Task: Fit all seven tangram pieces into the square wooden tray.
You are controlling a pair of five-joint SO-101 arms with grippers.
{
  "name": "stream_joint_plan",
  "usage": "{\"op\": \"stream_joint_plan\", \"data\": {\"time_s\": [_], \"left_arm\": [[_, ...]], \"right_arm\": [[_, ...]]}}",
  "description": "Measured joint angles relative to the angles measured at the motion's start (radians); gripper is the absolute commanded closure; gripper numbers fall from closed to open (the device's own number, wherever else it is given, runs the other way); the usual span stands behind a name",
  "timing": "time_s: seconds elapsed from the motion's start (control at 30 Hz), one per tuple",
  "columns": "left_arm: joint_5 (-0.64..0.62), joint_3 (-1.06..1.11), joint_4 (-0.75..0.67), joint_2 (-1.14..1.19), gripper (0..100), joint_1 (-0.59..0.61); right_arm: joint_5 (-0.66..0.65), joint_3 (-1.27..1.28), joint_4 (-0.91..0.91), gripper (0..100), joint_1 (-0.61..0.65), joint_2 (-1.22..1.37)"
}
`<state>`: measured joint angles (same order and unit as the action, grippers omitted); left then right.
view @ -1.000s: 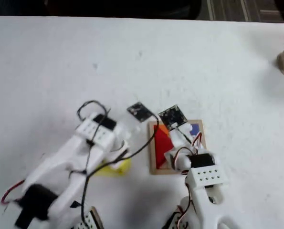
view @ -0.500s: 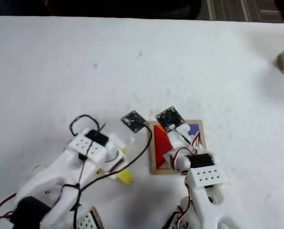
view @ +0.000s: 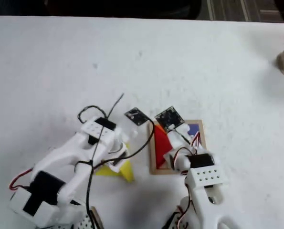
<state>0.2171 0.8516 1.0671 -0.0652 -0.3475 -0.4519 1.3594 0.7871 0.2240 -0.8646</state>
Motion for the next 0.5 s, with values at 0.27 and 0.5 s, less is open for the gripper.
{"op": "stream_joint_plan", "data": {"time_s": [0.27, 0.5], "left_arm": [[0.005, -0.011, 0.023, 0.003, 91, -0.003], [-0.061, -0.017, 0.023, 0.003, 90, 0.038]], "right_arm": [[0.0, 0.0, 0.0, 98.1, -0.002, 0.0], [0.0, 0.0, 0.0, 98.1, 0.0, 0.0]]}}
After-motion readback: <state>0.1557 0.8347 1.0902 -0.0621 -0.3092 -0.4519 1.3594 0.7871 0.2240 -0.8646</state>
